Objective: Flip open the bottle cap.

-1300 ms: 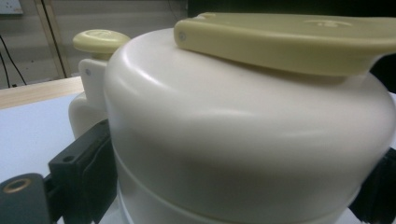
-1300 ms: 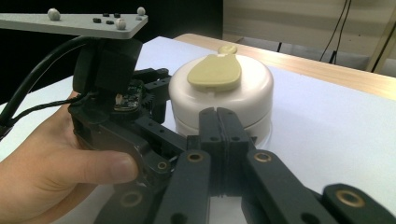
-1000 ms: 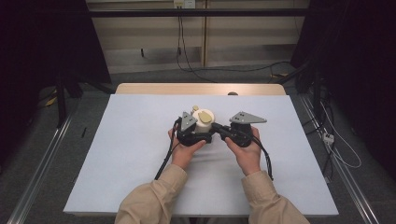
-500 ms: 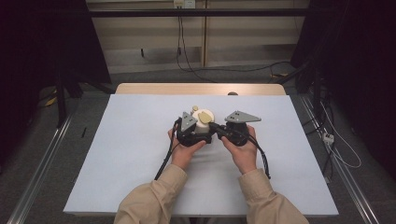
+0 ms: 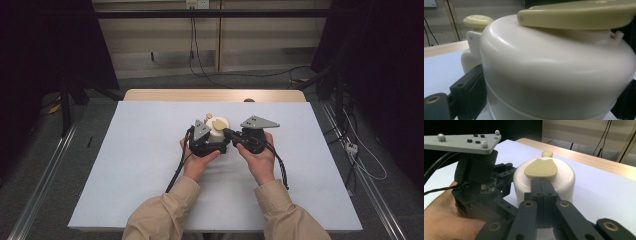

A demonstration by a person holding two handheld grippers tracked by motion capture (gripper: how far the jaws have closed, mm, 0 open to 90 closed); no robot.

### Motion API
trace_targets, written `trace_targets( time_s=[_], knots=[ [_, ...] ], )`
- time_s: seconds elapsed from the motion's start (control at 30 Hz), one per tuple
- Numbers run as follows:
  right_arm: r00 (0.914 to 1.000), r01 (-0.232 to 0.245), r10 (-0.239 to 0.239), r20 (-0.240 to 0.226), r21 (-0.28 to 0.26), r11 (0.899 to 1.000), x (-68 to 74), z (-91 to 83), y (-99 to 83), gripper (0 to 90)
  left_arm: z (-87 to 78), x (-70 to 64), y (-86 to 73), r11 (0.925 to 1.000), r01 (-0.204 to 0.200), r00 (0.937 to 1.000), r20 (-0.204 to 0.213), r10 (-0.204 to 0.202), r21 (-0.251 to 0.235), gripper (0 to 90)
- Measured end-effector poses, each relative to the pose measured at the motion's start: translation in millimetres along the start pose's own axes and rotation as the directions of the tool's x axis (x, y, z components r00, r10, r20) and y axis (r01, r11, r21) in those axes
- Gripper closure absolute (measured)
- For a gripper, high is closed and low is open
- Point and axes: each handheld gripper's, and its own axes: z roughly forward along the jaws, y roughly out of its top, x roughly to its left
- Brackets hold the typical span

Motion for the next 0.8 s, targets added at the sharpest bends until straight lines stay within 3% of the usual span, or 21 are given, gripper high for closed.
trace_targets(
  time_s=[0.37, 0.5, 0.8],
  knots=[
    [0.9997, 0.021, -0.021, 0.014, 0.004, 1.000, 1.1, 0.2, 1.6, 90.0, -0.1, 0.0, -0.1, 1.0000, -0.001, 1.0000, -0.002, 0.001, 0.001, 6.5],
    [1.0000, -0.007, 0.007, -0.004, -0.007, 1.000, -0.5, 0.9, 1.6, 90.0, 0.0, -0.2, 0.0, 1.0000, -0.001, 1.0000, 0.000, 0.001, -0.001, 6.4],
    [1.0000, 0.002, -0.002, 0.005, -0.011, 1.000, -0.3, 1.2, 2.5, 90.0, 0.0, -0.5, 0.0, 1.0000, 0.001, 1.0000, -0.003, -0.001, 0.000, 6.4]
  ],
)
